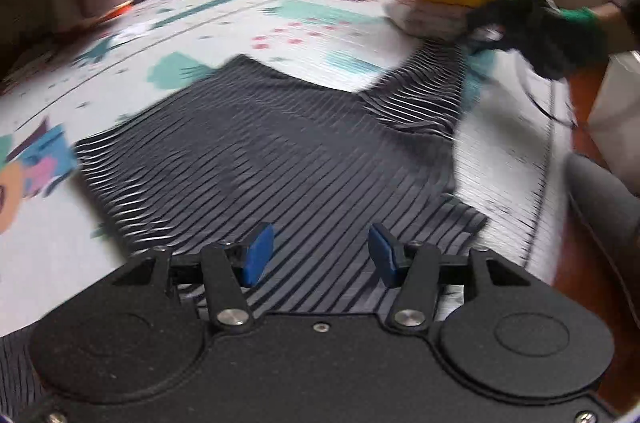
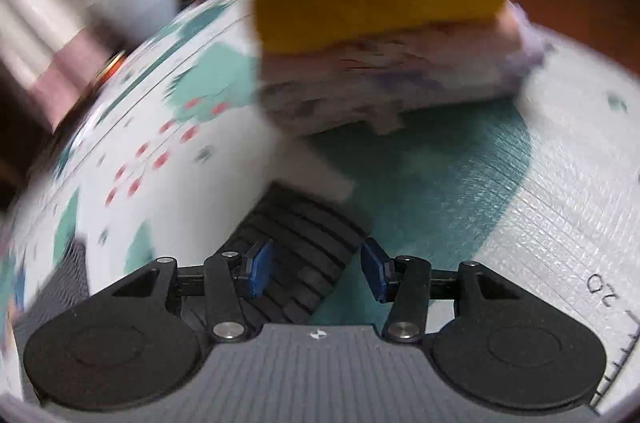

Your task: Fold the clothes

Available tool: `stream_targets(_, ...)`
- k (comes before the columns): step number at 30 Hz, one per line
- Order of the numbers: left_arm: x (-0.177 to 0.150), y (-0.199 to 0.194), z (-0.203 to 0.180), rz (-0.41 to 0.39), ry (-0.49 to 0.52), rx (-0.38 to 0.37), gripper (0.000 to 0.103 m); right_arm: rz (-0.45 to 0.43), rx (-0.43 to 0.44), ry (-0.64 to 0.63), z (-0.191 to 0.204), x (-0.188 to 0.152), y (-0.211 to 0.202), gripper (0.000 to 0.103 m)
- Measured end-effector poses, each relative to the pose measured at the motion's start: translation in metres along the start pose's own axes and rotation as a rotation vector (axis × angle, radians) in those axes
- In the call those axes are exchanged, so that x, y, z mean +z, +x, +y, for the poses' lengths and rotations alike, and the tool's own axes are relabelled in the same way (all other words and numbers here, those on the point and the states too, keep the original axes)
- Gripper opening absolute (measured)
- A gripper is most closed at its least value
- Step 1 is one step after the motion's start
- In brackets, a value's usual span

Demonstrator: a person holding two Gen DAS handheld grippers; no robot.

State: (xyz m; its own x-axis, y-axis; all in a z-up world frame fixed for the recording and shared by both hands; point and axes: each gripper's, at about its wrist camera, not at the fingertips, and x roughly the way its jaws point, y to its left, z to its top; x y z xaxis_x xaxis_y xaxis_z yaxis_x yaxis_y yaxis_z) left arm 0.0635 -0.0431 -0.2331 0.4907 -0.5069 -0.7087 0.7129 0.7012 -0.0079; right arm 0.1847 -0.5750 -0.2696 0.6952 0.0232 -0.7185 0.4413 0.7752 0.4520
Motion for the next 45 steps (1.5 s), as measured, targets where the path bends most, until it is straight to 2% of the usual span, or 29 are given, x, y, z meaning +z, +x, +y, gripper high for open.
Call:
stream_targets(2, -0.002, 0.008, -0.007, 0.018, -0.009, -0.022, 0.052, 0.011, 0.015, 0.077, -0.012, 0.005, 0.012, 0.048)
stream_targets(3, -0.003, 0.012, -0.007, 0.03, -0.009, -0.026, 0.052, 0.011, 0.006, 0.07, -0.014, 0.004, 0.017, 0.046)
stream_targets(4, -0.004, 0.015, -0.009, 0.045, -0.003, -0.03, 0.052, 0.012, -0.005, 0.06, -0.014, 0.003, 0.021, 0.035)
stream_targets(6, -0.008, 0.019, -0.01, 0.075, 0.003, -0.021, 0.052, -0.001, -0.027, -0.039, -0.002, 0.003, 0.019, 0.007)
stream_targets(7, -0.01, 0.021, -0.007, 0.087, -0.007, -0.025, 0.052, -0.023, -0.026, -0.088, 0.004, 0.005, 0.016, 0.006)
stream_targets(9, -0.013, 0.022, 0.0, 0.103, -0.037, -0.027, 0.052, -0.152, 0.005, -0.226, 0.026, 0.013, -0.004, 0.007)
stream_targets(10, -0.014, 0.022, 0.002, 0.108, -0.051, -0.028, 0.052, -0.149, -0.008, -0.325, 0.04, 0.015, 0.0, 0.007)
stream_targets(11, -0.015, 0.022, 0.003, 0.113, -0.058, -0.027, 0.052, -0.141, -0.023, -0.419, 0.053, 0.017, 0.005, 0.023)
stream_targets(13, -0.016, 0.025, 0.002, 0.121, -0.061, -0.025, 0.052, -0.058, -0.1, -0.44, 0.058, 0.02, 0.028, 0.051)
stream_targets(15, -0.015, 0.025, 0.001, 0.124, -0.062, -0.032, 0.052, -0.044, -0.155, -0.411, 0.057, 0.021, 0.036, 0.052)
stream_targets(16, -0.015, 0.024, 0.002, 0.122, -0.063, -0.035, 0.052, -0.062, -0.16, -0.405, 0.059, 0.017, 0.032, 0.052)
stream_targets(18, -0.014, 0.024, 0.003, 0.118, -0.058, -0.046, 0.052, -0.091, -0.125, -0.484, 0.071, 0.0, 0.023, 0.052)
stream_targets(20, -0.015, 0.026, 0.001, 0.126, -0.05, -0.051, 0.052, -0.082, -0.063, -0.673, 0.093, -0.025, 0.021, 0.052)
stream_targets(22, -0.016, 0.028, 0.001, 0.134, -0.046, -0.054, 0.052, -0.011, 0.063, -0.803, 0.114, -0.051, 0.022, 0.048)
stream_targets(23, -0.017, 0.028, 0.0, 0.137, -0.046, -0.055, 0.052, 0.027, 0.126, -0.867, 0.125, -0.064, 0.023, 0.042)
stream_targets(24, -0.017, 0.028, 0.0, 0.137, -0.047, -0.056, 0.052, 0.078, 0.172, -0.928, 0.135, -0.079, 0.027, 0.041)
stream_targets(26, -0.017, 0.027, -0.001, 0.138, -0.05, -0.057, 0.052, 0.118, 0.151, -1.034, 0.151, -0.098, 0.043, 0.041)
stream_targets(28, -0.018, 0.026, -0.001, 0.141, -0.051, -0.057, 0.052, 0.098, 0.135, -0.969, 0.155, -0.086, 0.054, 0.041)
stream_targets(29, -0.018, 0.026, -0.001, 0.142, -0.051, -0.058, 0.052, 0.078, 0.091, -0.919, 0.155, -0.073, 0.058, 0.043)
stream_targets(30, -0.019, 0.026, -0.001, 0.142, -0.052, -0.061, 0.052, 0.066, 0.097, -0.832, 0.151, -0.059, 0.056, 0.043)
stream_targets(31, -0.019, 0.026, -0.001, 0.143, -0.054, -0.064, 0.052, 0.064, 0.162, -0.739, 0.147, -0.046, 0.052, 0.043)
stream_targets(32, -0.02, 0.026, 0.0, 0.143, -0.054, -0.065, 0.052, 0.069, 0.193, -0.73, 0.148, -0.046, 0.049, 0.041)
stream_targets(33, -0.02, 0.026, 0.0, 0.144, -0.054, -0.066, 0.052, 0.077, 0.177, -0.8, 0.152, -0.051, 0.049, 0.041)
stream_targets(35, -0.022, 0.028, 0.001, 0.149, -0.057, -0.066, 0.052, 0.12, 0.078, -0.97, 0.151, -0.073, 0.062, 0.041)
stream_targets(36, -0.022, 0.028, 0.002, 0.149, -0.06, -0.065, 0.052, 0.125, 0.069, -0.949, 0.146, -0.073, 0.067, 0.041)
stream_targets(38, -0.02, 0.026, 0.002, 0.141, -0.063, -0.063, 0.052, 0.077, 0.081, -0.883, 0.144, -0.071, 0.056, 0.041)
stream_targets(40, -0.02, 0.023, 0.003, 0.132, -0.069, -0.061, 0.052, 0.044, 0.133, -0.881, 0.148, -0.075, 0.043, 0.041)
stream_targets(45, -0.021, 0.026, 0.003, 0.137, -0.071, -0.067, 0.052, 0.101, 0.292, -1.094, 0.181, -0.125, 0.026, 0.039)
